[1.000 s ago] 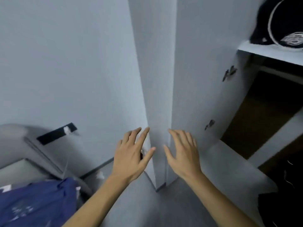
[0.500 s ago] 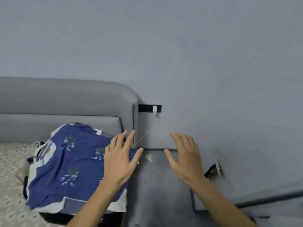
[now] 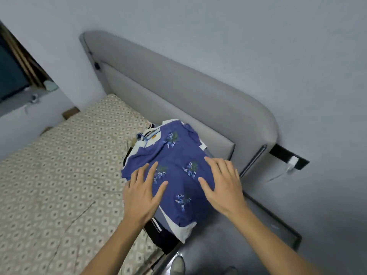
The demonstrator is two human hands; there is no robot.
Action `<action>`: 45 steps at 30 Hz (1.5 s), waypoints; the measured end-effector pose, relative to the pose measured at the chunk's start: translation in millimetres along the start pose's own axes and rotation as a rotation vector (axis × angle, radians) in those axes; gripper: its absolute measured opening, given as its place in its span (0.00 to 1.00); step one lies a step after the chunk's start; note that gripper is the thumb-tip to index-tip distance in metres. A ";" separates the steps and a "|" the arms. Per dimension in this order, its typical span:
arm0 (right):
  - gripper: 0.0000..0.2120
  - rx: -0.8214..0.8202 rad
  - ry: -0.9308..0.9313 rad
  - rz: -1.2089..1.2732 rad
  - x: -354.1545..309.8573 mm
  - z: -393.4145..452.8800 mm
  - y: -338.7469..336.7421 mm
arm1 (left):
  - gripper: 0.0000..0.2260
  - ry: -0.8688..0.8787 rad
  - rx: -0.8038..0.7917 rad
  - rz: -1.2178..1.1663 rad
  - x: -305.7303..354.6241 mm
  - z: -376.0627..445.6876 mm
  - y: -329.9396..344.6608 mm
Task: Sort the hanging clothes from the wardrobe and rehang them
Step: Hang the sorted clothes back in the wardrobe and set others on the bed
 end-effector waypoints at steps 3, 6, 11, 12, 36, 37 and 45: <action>0.28 -0.065 -0.105 0.020 -1.1 37.1 13.9 | 0.32 -0.138 0.037 0.032 -16.8 -2.5 -3.5; 0.28 -0.128 -0.182 0.031 -5.6 69.2 35.6 | 0.31 -0.250 0.053 0.038 -36.4 -3.0 -3.2; 0.28 -0.186 -0.270 0.015 -21.6 122.5 78.0 | 0.32 -0.377 0.077 0.013 -77.3 20.0 7.1; 0.29 -0.198 -0.284 0.002 -24.2 133.7 86.5 | 0.32 -0.392 0.074 0.003 -86.6 29.0 10.7; 0.30 -0.533 -0.403 -0.302 29.5 400.7 298.5 | 0.36 -0.483 -0.378 -0.045 -183.1 255.6 178.0; 0.31 -0.541 -0.403 -0.306 34.7 412.4 308.4 | 0.33 -0.516 -0.380 -0.050 -189.1 264.0 187.2; 0.32 -0.696 -0.439 -0.400 54.7 457.4 374.6 | 0.30 -0.634 -0.462 -0.131 -228.7 296.6 249.1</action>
Point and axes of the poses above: each hand's wrist, its own z-axis towards the middle knuckle, its own y-axis out of the palm, x = y × z, the point moved 2 cm from there along z, towards the middle knuckle, and after that the axes turned 2 degrees about -x, right-handed, at the moved point
